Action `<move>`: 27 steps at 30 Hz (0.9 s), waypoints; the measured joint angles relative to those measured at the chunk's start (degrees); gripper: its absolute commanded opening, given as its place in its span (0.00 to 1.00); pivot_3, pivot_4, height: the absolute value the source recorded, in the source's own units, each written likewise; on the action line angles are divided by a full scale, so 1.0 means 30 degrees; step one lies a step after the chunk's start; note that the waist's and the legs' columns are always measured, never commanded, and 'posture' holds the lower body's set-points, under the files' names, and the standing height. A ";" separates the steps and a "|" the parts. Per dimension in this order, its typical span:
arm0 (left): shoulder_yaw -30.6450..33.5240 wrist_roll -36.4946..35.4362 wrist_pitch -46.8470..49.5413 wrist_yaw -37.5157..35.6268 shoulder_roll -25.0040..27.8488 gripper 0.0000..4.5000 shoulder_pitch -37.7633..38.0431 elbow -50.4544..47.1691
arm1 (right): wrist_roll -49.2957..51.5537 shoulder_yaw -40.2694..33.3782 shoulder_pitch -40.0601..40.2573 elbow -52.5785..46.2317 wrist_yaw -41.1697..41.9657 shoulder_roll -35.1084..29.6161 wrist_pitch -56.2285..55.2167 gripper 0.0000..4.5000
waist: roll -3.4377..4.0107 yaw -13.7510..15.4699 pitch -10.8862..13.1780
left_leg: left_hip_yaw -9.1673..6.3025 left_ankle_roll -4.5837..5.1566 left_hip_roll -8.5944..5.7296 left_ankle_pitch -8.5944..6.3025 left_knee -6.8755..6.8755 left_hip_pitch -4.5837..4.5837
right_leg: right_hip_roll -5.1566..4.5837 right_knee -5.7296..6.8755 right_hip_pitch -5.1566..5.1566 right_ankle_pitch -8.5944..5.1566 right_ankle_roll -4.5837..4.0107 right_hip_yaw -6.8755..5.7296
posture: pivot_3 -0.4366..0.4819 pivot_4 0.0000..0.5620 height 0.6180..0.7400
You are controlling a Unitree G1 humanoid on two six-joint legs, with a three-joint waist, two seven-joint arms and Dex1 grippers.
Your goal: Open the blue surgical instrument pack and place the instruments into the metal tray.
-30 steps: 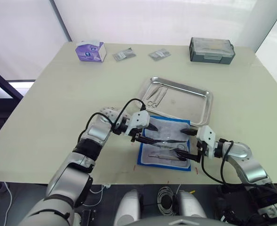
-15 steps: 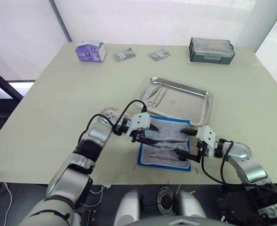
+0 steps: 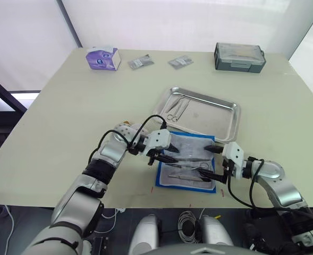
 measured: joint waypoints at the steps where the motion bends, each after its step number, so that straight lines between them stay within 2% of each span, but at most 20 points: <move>1: 0.0040 -0.0059 0.0146 -0.0015 0.0027 0.01 0.0045 -0.0043 | 0.0000 0.0004 0.0024 -0.0029 -0.0039 0.0000 0.0000 1.00 | -0.0003 0.0001 -0.0002 | -0.0012 0.0000 0.0000 0.0000 0.0000 0.0000 | 0.0000 0.0000 0.0000 0.0000 0.0000 0.0000 | 0.48 0.27 0.89; 18: 0.0079 -0.0207 0.1170 -0.0412 0.0364 0.01 -0.0029 -0.0384 | 0.0000 0.0034 0.0027 -0.0050 -0.0080 0.0003 0.0000 1.00 | 0.0001 -0.0005 -0.0005 | -0.0024 0.0000 0.0000 0.0000 -0.0001 0.0000 | 0.0002 0.0000 -0.0001 -0.0001 -0.0001 -0.0001 | 0.48 0.27 0.89; 27: -0.0104 -0.0125 0.4249 -0.0606 0.1397 0.01 0.0002 -0.3101 | 0.0000 0.0012 0.0070 -0.0110 -0.0104 0.0001 0.0000 1.00 | 0.0007 -0.0009 0.0003 | -0.0029 0.0000 0.0000 0.0000 -0.0001 -0.0007 | 0.0002 0.0000 -0.0005 -0.0001 0.0000 -0.0001 | 0.48 0.27 0.89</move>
